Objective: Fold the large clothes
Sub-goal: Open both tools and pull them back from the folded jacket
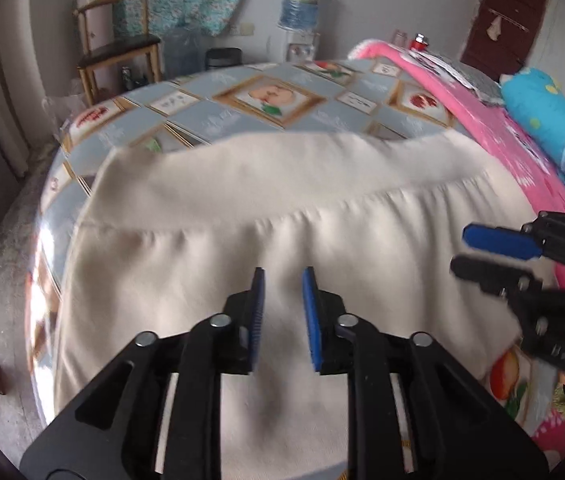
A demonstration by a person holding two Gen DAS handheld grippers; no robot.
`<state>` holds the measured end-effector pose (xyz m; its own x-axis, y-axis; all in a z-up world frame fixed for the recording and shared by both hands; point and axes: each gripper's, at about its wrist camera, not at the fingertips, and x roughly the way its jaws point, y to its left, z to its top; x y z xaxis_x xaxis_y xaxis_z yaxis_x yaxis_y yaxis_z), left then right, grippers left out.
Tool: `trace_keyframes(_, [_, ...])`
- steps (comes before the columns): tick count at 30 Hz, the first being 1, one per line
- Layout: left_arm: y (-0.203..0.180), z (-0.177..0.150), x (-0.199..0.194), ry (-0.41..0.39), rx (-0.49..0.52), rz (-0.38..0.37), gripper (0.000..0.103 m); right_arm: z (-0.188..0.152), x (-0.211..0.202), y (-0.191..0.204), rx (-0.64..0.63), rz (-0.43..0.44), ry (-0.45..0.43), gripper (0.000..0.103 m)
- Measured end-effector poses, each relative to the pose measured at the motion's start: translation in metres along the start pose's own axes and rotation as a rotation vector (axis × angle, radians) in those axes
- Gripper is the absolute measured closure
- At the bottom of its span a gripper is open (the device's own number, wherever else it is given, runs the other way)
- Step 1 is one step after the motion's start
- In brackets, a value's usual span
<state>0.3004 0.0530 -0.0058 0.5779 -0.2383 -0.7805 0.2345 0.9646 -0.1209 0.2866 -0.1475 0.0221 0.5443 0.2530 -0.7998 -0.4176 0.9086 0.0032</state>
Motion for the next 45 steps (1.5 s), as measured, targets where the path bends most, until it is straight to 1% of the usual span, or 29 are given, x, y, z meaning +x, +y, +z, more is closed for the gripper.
trace_keyframes(1, [0.001,0.006,0.006,-0.003,-0.004,0.035,0.069,0.005,0.010,-0.008,0.026,-0.012,0.006,0.079])
trace_keyframes(2, [0.004,0.008,0.011,0.005,-0.005,0.065,0.066,0.005,0.025,-0.010,0.037,-0.014,0.031,0.079])
trace_keyframes(3, [0.005,0.010,0.019,0.022,-0.003,0.090,0.065,0.001,0.046,-0.012,0.047,-0.001,0.100,0.079])
trace_keyframes(4, [0.007,0.009,0.028,0.044,0.001,0.097,0.065,-0.001,0.054,-0.007,0.046,-0.004,0.077,0.078])
trace_keyframes(6, [0.004,0.005,0.030,0.030,0.025,0.108,0.065,0.005,0.048,-0.005,0.006,-0.019,0.113,0.078])
trace_keyframes(7, [0.000,0.004,0.030,0.028,0.056,0.121,0.064,0.010,0.041,-0.009,0.014,-0.024,0.118,0.078])
trace_keyframes(8, [-0.002,0.002,0.030,0.028,0.077,0.131,0.064,0.017,0.036,-0.015,0.019,-0.033,0.092,0.078])
trace_keyframes(9, [-0.002,0.000,0.030,0.026,0.084,0.134,0.064,0.022,0.026,-0.026,0.032,-0.063,0.049,0.078])
trace_keyframes(10, [-0.002,0.000,0.029,0.024,0.086,0.131,0.064,0.024,0.021,-0.040,0.069,-0.102,0.023,0.075])
trace_keyframes(12, [-0.001,0.000,0.028,0.022,0.079,0.122,0.063,0.026,0.021,-0.077,0.174,-0.149,0.014,0.069])
trace_keyframes(13, [0.000,0.000,0.027,0.022,0.074,0.119,0.063,0.023,0.023,-0.102,0.243,-0.196,0.022,0.066])
trace_keyframes(15, [0.000,-0.001,0.027,0.021,0.074,0.119,0.063,0.010,0.035,-0.135,0.309,-0.289,0.078,0.064])
trace_keyframes(16, [0.000,-0.001,0.027,0.020,0.075,0.120,0.063,-0.002,0.048,-0.154,0.354,-0.279,0.143,0.064])
trace_keyframes(17, [0.000,-0.001,0.027,0.018,0.078,0.119,0.063,-0.008,0.053,-0.160,0.373,-0.240,0.137,0.064])
trace_keyframes(20, [0.000,-0.001,0.027,0.014,0.083,0.120,0.063,-0.004,0.044,-0.154,0.333,-0.261,0.151,0.064])
trace_keyframes(23, [0.002,-0.001,0.026,0.009,0.078,0.108,0.063,-0.004,0.014,-0.133,0.301,-0.233,0.086,0.063])
trace_keyframes(24, [0.002,-0.002,0.026,0.008,0.078,0.108,0.063,-0.007,0.002,-0.126,0.287,-0.227,0.063,0.060])
trace_keyframes(25, [0.002,-0.002,0.026,0.008,0.078,0.109,0.063,-0.007,-0.003,-0.121,0.278,-0.222,0.049,0.057])
trace_keyframes(27, [0.002,-0.002,0.026,0.007,0.078,0.110,0.063,-0.017,-0.014,-0.115,0.274,-0.214,0.042,0.056])
trace_keyframes(30, [0.002,-0.002,0.025,0.005,0.073,0.112,0.063,-0.043,-0.009,-0.112,0.293,-0.228,0.069,0.056])
trace_keyframes(32, [0.003,-0.003,0.024,0.003,0.068,0.114,0.063,-0.063,0.008,-0.118,0.329,-0.229,0.142,0.056])
trace_keyframes(33, [0.002,-0.003,0.023,0.004,0.068,0.116,0.063,-0.073,0.016,-0.120,0.335,-0.221,0.161,0.055])
trace_keyframes(34, [0.002,-0.003,0.021,0.002,0.067,0.120,0.063,-0.077,0.013,-0.120,0.333,-0.215,0.133,0.055])
trace_keyframes(36, [0.001,-0.003,0.014,-0.006,0.067,0.148,0.063,-0.073,0.005,-0.121,0.357,-0.218,0.142,0.055])
trace_keyframes(37, [0.001,-0.004,0.010,-0.010,0.069,0.162,0.063,-0.071,-0.004,-0.119,0.367,-0.216,0.129,0.055])
trace_keyframes(41, [0.010,-0.014,-0.019,-0.033,0.064,0.194,0.063,-0.072,-0.043,-0.093,0.317,-0.179,0.045,0.053])
trace_keyframes(42, [0.014,-0.020,-0.027,-0.035,0.058,0.207,0.060,-0.076,-0.048,-0.087,0.311,-0.165,0.032,0.053])
trace_keyframes(43, [0.019,-0.025,-0.033,-0.036,0.048,0.214,0.056,-0.082,-0.053,-0.080,0.308,-0.147,0.020,0.049])
trace_keyframes(45, [0.033,-0.044,-0.043,-0.023,0.011,0.228,0.056,-0.095,-0.050,-0.072,0.299,-0.133,0.020,0.044])
